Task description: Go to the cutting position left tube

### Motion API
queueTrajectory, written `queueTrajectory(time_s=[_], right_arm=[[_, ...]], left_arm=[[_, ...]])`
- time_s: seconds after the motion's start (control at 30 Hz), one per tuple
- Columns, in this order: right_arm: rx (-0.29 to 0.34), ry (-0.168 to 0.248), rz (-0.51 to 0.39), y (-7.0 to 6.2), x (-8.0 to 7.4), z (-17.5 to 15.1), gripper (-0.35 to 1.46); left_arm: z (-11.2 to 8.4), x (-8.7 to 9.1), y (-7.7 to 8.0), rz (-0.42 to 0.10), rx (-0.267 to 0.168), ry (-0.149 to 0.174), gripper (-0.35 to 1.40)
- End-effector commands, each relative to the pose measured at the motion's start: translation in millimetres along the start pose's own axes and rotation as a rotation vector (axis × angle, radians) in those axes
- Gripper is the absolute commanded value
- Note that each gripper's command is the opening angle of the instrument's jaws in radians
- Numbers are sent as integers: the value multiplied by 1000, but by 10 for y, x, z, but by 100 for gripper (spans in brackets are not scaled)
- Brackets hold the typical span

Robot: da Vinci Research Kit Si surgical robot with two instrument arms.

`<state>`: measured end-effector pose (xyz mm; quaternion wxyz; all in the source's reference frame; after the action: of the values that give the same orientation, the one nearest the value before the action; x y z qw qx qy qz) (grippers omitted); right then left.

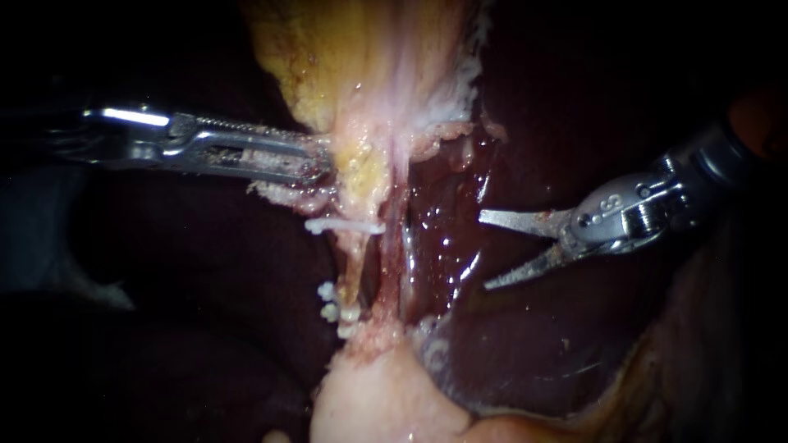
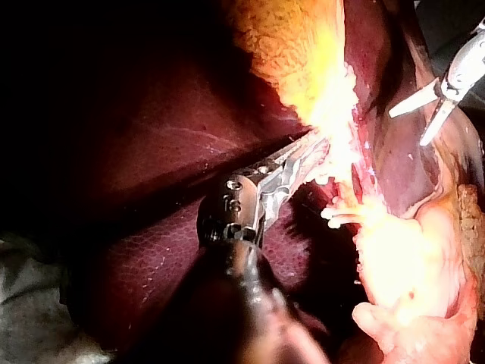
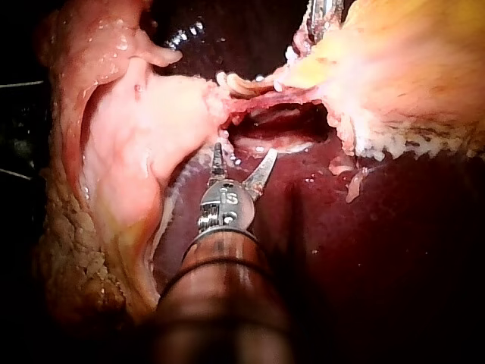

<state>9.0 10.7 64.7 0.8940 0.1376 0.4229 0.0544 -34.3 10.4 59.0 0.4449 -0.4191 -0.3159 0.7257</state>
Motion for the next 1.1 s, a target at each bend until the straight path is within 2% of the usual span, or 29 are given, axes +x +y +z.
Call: queueTrajectory(time_s=[0.03, 0.2, 0.37, 0.57, 0.7, 0.93, 1.1], right_arm=[[0, 0, 0, 0, 0, 0, 145], [0, 0, 0, 0, 0, 0, 145], [0, 0, 0, 0, 1, 0, 145], [0, 0, 0, -1, 1, 0, 145], [0, 0, 0, -1, 1, 0, 145], [7, -1, 0, -3, 3, 1, 145], [35, 22, 1, -12, 16, 5, 145]], left_arm=[[-2, 2, 0, -1, -1, -2, -35], [-26, 16, 4, -8, -2, 0, -35], [-63, 40, 11, -24, 1, 40, -35], [-101, 68, 23, -8, 9, 78, -35], [-112, 75, 28, -10, 9, 88, -35], [-114, 72, 34, -11, 11, 90, -35], [-113, 72, 34, -11, 12, 90, -35]])
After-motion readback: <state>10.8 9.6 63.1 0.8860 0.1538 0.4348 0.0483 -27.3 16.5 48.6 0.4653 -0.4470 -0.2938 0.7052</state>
